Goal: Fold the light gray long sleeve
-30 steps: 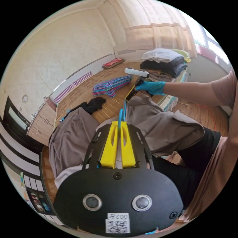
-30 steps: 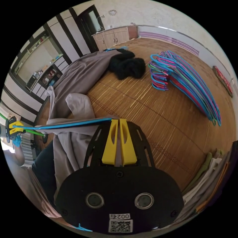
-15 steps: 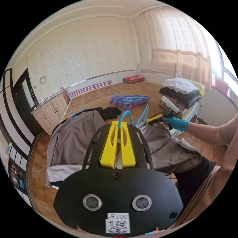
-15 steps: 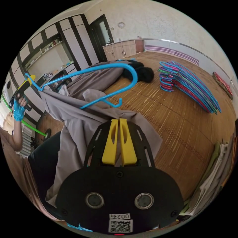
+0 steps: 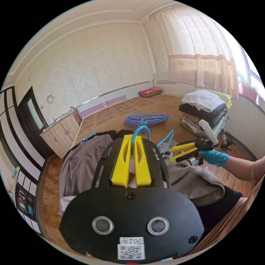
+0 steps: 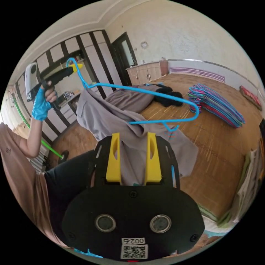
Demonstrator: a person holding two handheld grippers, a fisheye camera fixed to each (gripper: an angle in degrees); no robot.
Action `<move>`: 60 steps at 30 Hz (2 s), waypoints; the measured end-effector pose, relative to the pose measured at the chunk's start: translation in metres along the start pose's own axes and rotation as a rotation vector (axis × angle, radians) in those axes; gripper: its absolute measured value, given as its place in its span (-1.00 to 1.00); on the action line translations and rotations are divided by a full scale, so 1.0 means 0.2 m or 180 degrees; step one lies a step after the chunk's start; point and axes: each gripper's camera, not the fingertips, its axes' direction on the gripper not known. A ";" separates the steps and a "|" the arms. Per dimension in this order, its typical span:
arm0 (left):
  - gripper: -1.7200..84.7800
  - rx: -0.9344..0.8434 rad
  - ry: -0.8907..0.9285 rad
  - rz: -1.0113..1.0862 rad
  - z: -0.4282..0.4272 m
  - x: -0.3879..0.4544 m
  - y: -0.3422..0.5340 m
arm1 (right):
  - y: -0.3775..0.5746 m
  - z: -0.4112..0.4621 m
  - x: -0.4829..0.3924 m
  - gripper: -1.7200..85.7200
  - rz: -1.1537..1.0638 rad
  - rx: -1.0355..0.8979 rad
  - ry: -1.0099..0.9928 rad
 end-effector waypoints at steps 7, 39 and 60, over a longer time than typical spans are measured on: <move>-0.98 0.0108 -0.0053 0.0111 -0.10 0.04 -0.03 | -0.01 -0.17 0.08 -0.59 0.0455 0.0636 -0.0283; -0.99 0.0056 0.0223 -0.0219 0.05 -0.02 -0.37 | -0.33 -1.32 -0.53 -0.87 -0.0288 0.1755 0.1623; -0.97 -0.0764 0.0230 -0.0315 0.72 0.02 -0.65 | -0.47 -0.19 -0.11 -0.92 -0.0207 -0.0091 0.1901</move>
